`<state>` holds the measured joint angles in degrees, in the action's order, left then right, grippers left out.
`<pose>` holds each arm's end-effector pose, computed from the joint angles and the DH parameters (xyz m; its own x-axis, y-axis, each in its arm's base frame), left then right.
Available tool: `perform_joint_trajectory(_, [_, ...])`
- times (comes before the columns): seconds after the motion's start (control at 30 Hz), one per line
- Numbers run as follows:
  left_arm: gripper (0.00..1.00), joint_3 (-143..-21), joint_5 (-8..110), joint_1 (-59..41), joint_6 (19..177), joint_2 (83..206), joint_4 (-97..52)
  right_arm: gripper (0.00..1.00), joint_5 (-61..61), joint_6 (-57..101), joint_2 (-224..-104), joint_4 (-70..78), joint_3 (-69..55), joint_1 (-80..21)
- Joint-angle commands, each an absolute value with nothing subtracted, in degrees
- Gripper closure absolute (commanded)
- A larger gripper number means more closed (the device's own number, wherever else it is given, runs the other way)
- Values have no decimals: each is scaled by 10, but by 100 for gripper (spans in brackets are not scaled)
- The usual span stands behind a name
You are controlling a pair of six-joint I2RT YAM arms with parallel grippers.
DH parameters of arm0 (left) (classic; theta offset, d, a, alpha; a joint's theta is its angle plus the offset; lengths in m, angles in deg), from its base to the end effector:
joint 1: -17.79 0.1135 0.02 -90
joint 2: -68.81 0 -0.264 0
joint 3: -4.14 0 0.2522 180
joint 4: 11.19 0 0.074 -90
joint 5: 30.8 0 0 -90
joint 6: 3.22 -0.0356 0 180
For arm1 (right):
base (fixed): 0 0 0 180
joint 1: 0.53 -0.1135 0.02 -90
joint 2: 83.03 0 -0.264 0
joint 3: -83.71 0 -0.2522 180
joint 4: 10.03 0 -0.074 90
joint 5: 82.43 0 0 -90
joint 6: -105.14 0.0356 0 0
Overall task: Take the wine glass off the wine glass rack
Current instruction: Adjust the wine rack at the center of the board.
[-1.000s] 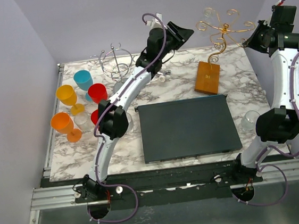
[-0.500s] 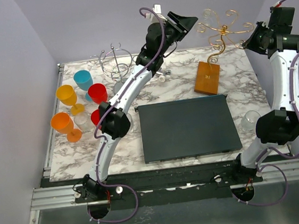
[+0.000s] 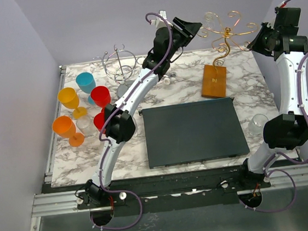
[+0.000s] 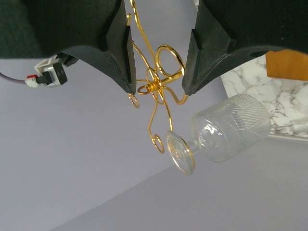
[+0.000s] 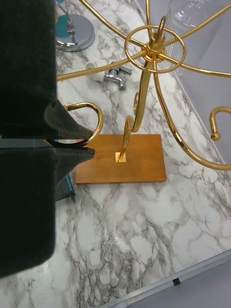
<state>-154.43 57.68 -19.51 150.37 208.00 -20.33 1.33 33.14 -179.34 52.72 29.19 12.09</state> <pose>0.4493 -0.3435 0.3892 -0.4983 -0.7460 -0.4419 0.4053 0.2502 -0.8793 0.3525 -0.0750 0.4383 -0.4735 0.4208 -0.7738 0.2893 0.9041 0.3146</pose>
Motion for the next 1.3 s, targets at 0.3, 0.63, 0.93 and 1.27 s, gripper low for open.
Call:
perform_joint_trajectory(0.3, [53, -1551, 569, -200, 1523, 2089, -231, 99, 83, 334, -1808, 527, 279, 127])
perform_joint_trajectory(0.63, [73, -1546, 539, -201, 1547, 2090, -221, 99, 85, 338, -1818, 530, 305, 127])
perform_joint_trajectory(0.93, [100, -1513, 543, -210, 1541, 2048, -233, 99, 113, 344, -1860, 547, 374, 127])
perform_joint_trajectory(1.27, [100, -1426, 553, -237, 1525, 1971, -248, 99, 132, 353, -1914, 559, 433, 127])
